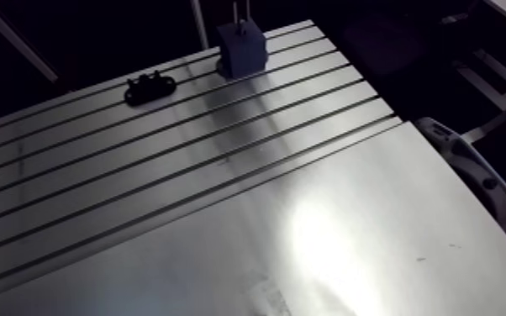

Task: Pick up the M10 bolt and insert it into the hex recess until seated.

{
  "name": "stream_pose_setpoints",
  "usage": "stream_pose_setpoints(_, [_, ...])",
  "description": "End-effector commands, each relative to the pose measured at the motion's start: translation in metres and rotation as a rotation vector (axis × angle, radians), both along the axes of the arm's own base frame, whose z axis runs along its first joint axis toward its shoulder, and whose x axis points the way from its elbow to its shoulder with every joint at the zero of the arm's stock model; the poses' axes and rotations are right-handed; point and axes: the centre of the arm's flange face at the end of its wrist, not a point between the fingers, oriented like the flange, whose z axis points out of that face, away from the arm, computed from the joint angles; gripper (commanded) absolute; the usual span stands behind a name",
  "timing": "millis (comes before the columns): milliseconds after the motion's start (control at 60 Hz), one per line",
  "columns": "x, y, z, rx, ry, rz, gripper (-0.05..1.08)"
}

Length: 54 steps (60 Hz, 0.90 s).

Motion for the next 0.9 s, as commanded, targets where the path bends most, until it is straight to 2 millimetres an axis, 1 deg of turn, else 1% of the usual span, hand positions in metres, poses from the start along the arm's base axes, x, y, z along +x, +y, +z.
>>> stream_pose_setpoints(17, [0.000,-0.001,-0.001,-0.001,-0.002,0.001,0.97])
stream_pose_setpoints(100, [0.000,-0.002,-0.001,0.004,-0.003,0.003,0.93])
stream_pose_setpoints(117, [0.000,-0.002,-0.001,0.004,-0.003,0.003,0.81])
stream_pose_setpoints(133, [0.000,-0.002,-0.001,0.004,-0.003,0.003,0.81])
stream_pose_setpoints(150, [0.000,-0.003,-0.002,0.003,-0.004,0.006,0.57])
stream_pose_setpoints(167, [0.000,-0.003,-0.002,0.003,-0.004,0.006,0.57])
stream_pose_setpoints(183, [0.000,-0.003,-0.002,0.003,-0.004,0.005,0.27])
stream_pose_setpoints(200, [0.000,-0.003,-0.002,0.003,-0.004,0.005,0.27])
stream_pose_setpoints(217, [0.000,-0.003,-0.001,0.004,-0.003,0.006,0.17])
stream_pose_setpoints(233, [0.000,-0.003,-0.001,0.004,-0.003,0.006,0.17])
stream_pose_setpoints(250, [0.000,-0.003,-0.001,0.004,-0.003,0.006,0.10])
stream_pose_setpoints(267, [0.000,-0.003,-0.001,0.004,-0.003,0.006,0.10])
stream_pose_setpoints(283, [0.000,-0.004,-0.001,0.004,-0.002,0.007,0.01])
stream_pose_setpoints(833, [-0.001,-0.003,0.006,0.014,0.028,0.004,0.00])
stream_pose_setpoints(900, [-0.002,-0.004,0.010,0.012,0.034,0.001,0.00])
